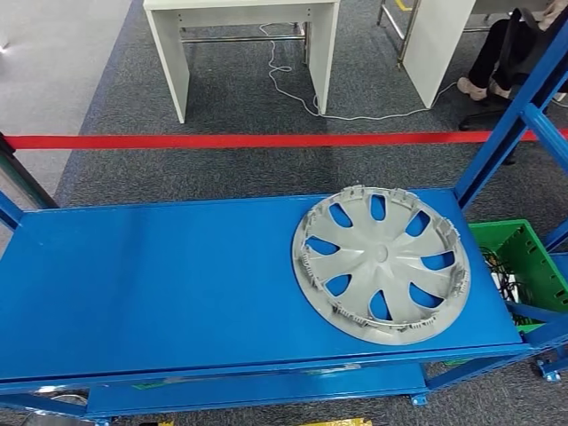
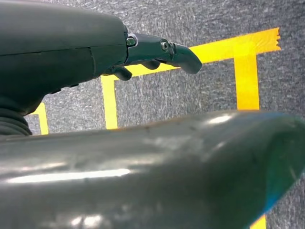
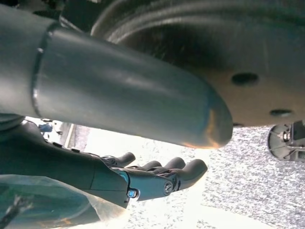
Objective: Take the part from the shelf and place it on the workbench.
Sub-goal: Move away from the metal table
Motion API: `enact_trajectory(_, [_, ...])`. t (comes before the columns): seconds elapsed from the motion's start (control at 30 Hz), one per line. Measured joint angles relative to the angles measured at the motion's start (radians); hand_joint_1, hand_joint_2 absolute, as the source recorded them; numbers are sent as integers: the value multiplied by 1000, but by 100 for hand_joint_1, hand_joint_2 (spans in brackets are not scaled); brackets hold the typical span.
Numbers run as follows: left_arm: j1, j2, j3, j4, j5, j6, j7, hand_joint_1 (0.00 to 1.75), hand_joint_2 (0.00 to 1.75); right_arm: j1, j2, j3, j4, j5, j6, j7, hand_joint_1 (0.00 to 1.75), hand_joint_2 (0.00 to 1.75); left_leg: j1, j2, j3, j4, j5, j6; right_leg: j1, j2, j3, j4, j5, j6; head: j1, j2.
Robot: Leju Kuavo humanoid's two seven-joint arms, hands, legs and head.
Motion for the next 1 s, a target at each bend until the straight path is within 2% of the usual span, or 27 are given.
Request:
enact_trajectory(0.03, [0,-1,2,0,0,0,0,0,0,1,0,0,0,1,0,-1,0,0,1,4,-2,-4,5,7,0,-16,-9,18,-20,5,1,0])
enact_trajectory(0.1, [1,-3,5,0,0,0,-1,0,0,0,-2,0,0,2,3,-4,0,0,2,14,-11,-9,13,18,-1,-51,-46,111,-95,13,4,0])
enact_trajectory(0.13, [2,-4,6,0,0,0,-2,0,0,0,-4,0,0,3,6,-5,0,0,1,21,-18,-9,17,21,-1,-60,-69,177,-135,17,6,0])
enact_trajectory(0.17, [3,-4,6,0,0,0,-2,0,0,0,-7,0,0,3,9,-7,0,0,1,27,-25,-9,22,21,-2,-63,-86,230,-162,20,6,0])
enact_trajectory(0.2, [4,-4,7,0,-1,0,-2,0,0,0,-9,0,0,3,12,-7,0,0,1,33,-32,-9,27,20,-2,-64,-87,255,-169,22,6,0])
enact_trajectory(0.23, [4,-5,7,0,-2,0,-2,0,0,1,-11,0,0,3,14,-8,0,0,1,37,-39,-8,33,19,-2,-65,-68,241,-156,24,6,0])
enact_trajectory(0.27, [4,-5,8,0,-2,0,-2,0,0,1,-13,0,0,4,17,-8,0,0,1,40,-45,-8,38,16,-4,-68,-29,187,-129,25,6,0])
enact_trajectory(0.33, [2,-6,8,0,-4,0,-1,0,0,0,-15,0,0,4,21,-10,0,0,0,42,-52,-6,49,6,-5,-75,69,43,-81,23,6,0])
enact_trajectory(0.37, [2,-7,9,0,-4,0,0,0,0,0,-15,0,0,4,22,-12,0,0,-2,42,-54,-5,56,1,-4,-76,99,-7,-67,18,5,0])
enact_trajectory(0.4, [1,-7,9,0,-4,1,1,0,0,-1,-15,0,0,5,24,-14,0,0,-3,43,-55,-4,63,-5,-3,-76,110,-32,-63,13,4,0])
enact_trajectory(0.47, [1,-8,10,0,-4,1,1,0,0,0,-15,0,0,5,25,-16,0,0,-3,44,-57,-7,77,-17,-1,-74,98,-35,-55,-1,2,0])
enact_trajectory(0.5, [2,-8,11,0,-4,1,1,0,0,0,-15,0,0,6,25,-17,0,0,-1,41,-60,-4,71,-23,-2,-74,91,-36,-50,-8,2,0])
enact_trajectory(0.53, [3,-8,11,0,-4,1,2,0,0,0,-16,0,0,6,25,-17,0,0,0,37,-64,9,49,-29,-3,-75,84,-37,-42,-18,1,0])
enact_trajectory(0.57, [4,-8,12,0,-4,2,2,0,0,1,-16,0,0,7,25,-17,0,0,1,33,-74,41,10,-34,-5,-76,75,-38,-32,-26,0,0])
enact_trajectory(0.63, [5,-8,12,0,-4,2,2,0,0,1,-16,0,0,7,25,-17,0,0,2,27,-100,160,-93,-41,-3,-77,53,-37,-13,-35,-2,0])
enact_trajectory(0.67, [5,-8,12,0,-4,2,2,0,0,1,-16,0,0,7,25,-17,0,0,2,26,-109,221,-128,-42,-1,-77,43,-35,-4,-35,-2,0])
enact_trajectory(0.7, [5,-8,12,0,-4,2,2,0,0,1,-16,0,0,7,25,-17,0,0,2,25,-107,260,-140,-41,1,-77,33,-34,6,-36,-2,0])
enact_trajectory(0.73, [4,-8,12,0,-4,2,2,0,0,1,-16,0,0,7,25,-17,0,0,1,25,-90,264,-130,-38,3,-76,22,-32,15,-36,-2,0])
enact_trajectory(0.77, [4,-8,12,0,-4,2,2,0,0,1,-16,0,0,8,25,-17,0,0,0,24,-55,229,-106,-32,5,-74,13,-30,23,-36,-2,0])
enact_trajectory(0.8, [4,-7,12,0,-4,2,2,0,0,1,-16,0,0,8,26,-17,0,0,-2,21,-5,163,-79,-23,7,-73,3,-29,30,-36,-2,0])
enact_trajectory(0.87, [2,-5,13,0,-5,2,3,0,0,0,-15,0,0,10,29,-17,0,0,-9,15,86,21,-58,-3,11,-71,-10,-28,41,-30,-1,0])
enact_trajectory(0.9, [1,-5,13,0,-6,2,3,0,0,0,-15,0,0,11,30,-17,0,0,-12,13,109,-23,-59,4,10,-71,-14,-27,46,-26,-1,0])
enact_trajectory(0.93, [1,-4,13,0,-6,2,3,0,0,-1,-14,0,0,12,30,-17,0,0,-15,13,116,-43,-65,7,10,-72,-18,-27,52,-20,-1,0])
enact_trajectory(1.0, [0,-5,13,0,-7,4,3,0,0,-1,-14,0,0,12,29,-17,0,0,-17,14,111,-57,-59,7,8,-72,-23,-30,61,-9,-2,0])
